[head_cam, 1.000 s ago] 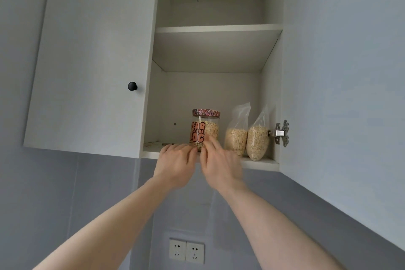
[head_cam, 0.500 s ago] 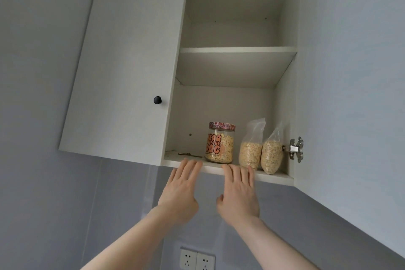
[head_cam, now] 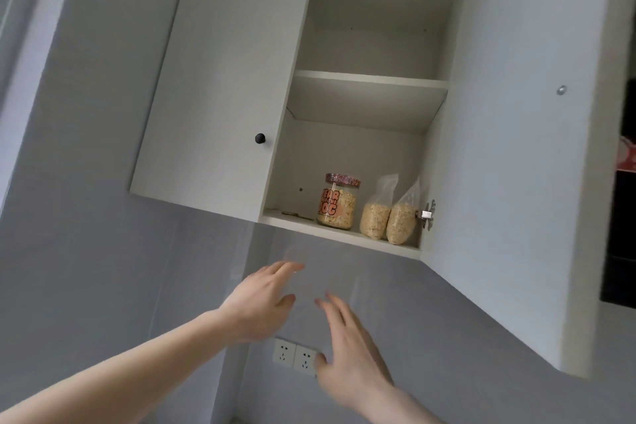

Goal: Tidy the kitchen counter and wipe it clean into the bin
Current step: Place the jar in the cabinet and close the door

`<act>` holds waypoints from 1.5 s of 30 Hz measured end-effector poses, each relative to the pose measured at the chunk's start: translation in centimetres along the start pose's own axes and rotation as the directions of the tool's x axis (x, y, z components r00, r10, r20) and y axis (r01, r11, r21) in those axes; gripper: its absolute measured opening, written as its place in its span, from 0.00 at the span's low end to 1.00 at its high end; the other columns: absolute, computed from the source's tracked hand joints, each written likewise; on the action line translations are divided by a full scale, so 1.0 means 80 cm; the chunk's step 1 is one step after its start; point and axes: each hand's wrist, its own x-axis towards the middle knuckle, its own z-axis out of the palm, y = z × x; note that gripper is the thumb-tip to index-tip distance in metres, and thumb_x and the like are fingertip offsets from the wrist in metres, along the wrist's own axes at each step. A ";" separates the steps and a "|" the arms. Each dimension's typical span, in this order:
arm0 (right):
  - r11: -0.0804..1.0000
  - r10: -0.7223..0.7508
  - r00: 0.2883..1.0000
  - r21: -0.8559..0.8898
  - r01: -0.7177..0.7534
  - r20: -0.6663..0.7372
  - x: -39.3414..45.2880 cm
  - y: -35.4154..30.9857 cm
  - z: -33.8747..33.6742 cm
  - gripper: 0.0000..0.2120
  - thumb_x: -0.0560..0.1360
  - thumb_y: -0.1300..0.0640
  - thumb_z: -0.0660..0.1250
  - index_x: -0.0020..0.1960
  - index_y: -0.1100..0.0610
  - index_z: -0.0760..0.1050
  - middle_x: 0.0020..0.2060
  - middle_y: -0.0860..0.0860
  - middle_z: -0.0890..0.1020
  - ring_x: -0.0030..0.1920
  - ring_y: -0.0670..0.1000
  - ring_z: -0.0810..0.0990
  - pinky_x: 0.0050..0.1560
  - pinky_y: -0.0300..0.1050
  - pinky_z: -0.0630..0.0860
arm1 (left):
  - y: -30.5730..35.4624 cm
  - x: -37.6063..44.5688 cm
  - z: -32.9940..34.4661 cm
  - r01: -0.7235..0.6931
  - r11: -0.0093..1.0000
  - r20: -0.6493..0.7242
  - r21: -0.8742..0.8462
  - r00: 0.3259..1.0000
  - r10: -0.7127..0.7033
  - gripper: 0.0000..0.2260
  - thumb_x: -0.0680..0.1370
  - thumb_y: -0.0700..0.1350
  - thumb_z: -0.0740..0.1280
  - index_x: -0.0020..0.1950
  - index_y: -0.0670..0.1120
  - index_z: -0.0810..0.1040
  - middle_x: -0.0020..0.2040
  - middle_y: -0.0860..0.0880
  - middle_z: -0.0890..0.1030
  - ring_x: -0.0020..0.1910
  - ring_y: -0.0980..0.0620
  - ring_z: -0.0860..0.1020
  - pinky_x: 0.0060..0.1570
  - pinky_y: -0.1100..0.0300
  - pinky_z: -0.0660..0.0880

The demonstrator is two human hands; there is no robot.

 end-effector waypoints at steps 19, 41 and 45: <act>0.981 0.123 0.940 0.184 -0.066 -0.317 -0.279 0.033 -0.268 0.20 0.76 0.55 0.66 0.65 0.39 0.69 0.62 0.33 0.70 0.61 0.38 0.73 0.56 0.36 0.75 | 0.354 -0.119 -0.167 -0.326 0.890 -0.314 -0.318 0.922 0.225 0.26 0.76 0.62 0.69 0.73 0.61 0.66 0.69 0.62 0.71 0.69 0.59 0.72 0.68 0.52 0.71; 0.990 -0.030 0.889 0.108 0.088 -0.456 -0.207 0.024 -0.296 0.29 0.75 0.59 0.69 0.73 0.46 0.65 0.69 0.39 0.67 0.68 0.44 0.70 0.67 0.49 0.73 | 0.313 -0.095 -0.170 -0.243 0.962 -0.475 -0.128 0.866 0.156 0.37 0.77 0.42 0.66 0.82 0.60 0.53 0.79 0.64 0.61 0.49 0.47 0.82 0.51 0.46 0.80; 0.992 -0.054 0.897 0.080 0.099 -0.439 -0.167 0.028 -0.274 0.34 0.75 0.59 0.69 0.78 0.45 0.61 0.75 0.40 0.63 0.74 0.44 0.64 0.72 0.44 0.66 | 0.267 -0.093 -0.184 -0.140 0.981 -0.488 -0.135 0.871 0.057 0.37 0.79 0.40 0.66 0.82 0.61 0.53 0.73 0.58 0.72 0.39 0.49 0.80 0.49 0.45 0.80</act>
